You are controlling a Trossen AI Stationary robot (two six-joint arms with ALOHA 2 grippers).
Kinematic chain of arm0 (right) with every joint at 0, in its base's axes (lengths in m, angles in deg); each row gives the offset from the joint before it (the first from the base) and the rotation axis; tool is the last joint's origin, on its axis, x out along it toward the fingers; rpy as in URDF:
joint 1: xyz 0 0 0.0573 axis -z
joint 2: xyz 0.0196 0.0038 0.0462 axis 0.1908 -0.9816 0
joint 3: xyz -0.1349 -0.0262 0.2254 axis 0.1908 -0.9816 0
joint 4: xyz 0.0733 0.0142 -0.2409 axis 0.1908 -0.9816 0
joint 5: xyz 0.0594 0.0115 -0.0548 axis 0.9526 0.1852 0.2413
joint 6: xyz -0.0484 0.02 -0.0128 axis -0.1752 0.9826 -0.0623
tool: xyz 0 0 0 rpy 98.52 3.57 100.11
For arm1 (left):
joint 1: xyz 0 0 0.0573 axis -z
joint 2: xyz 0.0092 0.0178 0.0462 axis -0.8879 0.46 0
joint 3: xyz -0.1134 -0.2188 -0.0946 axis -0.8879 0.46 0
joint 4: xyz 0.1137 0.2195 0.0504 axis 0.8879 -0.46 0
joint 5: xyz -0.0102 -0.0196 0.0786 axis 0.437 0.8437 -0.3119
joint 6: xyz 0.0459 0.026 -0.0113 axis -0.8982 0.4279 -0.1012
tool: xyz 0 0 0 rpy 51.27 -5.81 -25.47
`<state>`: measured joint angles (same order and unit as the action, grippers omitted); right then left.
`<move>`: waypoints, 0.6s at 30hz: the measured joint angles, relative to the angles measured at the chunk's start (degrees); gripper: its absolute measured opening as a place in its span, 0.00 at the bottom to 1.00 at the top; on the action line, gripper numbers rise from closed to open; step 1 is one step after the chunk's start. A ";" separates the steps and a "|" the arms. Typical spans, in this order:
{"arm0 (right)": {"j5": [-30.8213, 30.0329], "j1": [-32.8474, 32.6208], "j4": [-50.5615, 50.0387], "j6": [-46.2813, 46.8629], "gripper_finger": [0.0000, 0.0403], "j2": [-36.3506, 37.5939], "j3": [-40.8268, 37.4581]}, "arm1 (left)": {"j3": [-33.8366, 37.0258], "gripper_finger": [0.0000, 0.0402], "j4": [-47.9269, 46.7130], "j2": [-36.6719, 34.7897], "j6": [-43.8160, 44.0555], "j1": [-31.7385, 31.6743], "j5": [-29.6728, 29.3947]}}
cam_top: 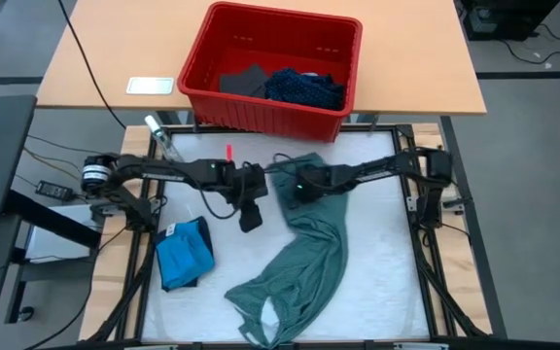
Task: Fold laundry
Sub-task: Fold the green polo shirt
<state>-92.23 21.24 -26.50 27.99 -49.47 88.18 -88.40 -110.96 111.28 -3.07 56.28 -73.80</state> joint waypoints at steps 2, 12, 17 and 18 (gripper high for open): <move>2.93 1.08 3.10 -6.07 0.01 -2.51 3.80 | -0.02 0.36 -0.37 -1.65 -0.01 -0.76 -0.35; 4.96 4.18 0.51 -17.82 0.00 -6.84 20.21 | 0.00 0.36 -10.92 -4.75 -0.19 -2.42 -4.43; 4.24 3.45 -4.99 -17.97 0.00 -3.70 21.01 | 0.02 0.36 -9.93 -5.05 1.22 -1.17 -6.85; 4.24 3.08 -6.06 -18.08 0.00 -3.22 21.01 | 0.05 0.36 -9.55 -5.56 1.29 -0.89 -7.45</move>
<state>-87.99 24.32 -32.56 9.91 -52.70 109.19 -88.35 -120.51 105.72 -1.78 55.40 -81.25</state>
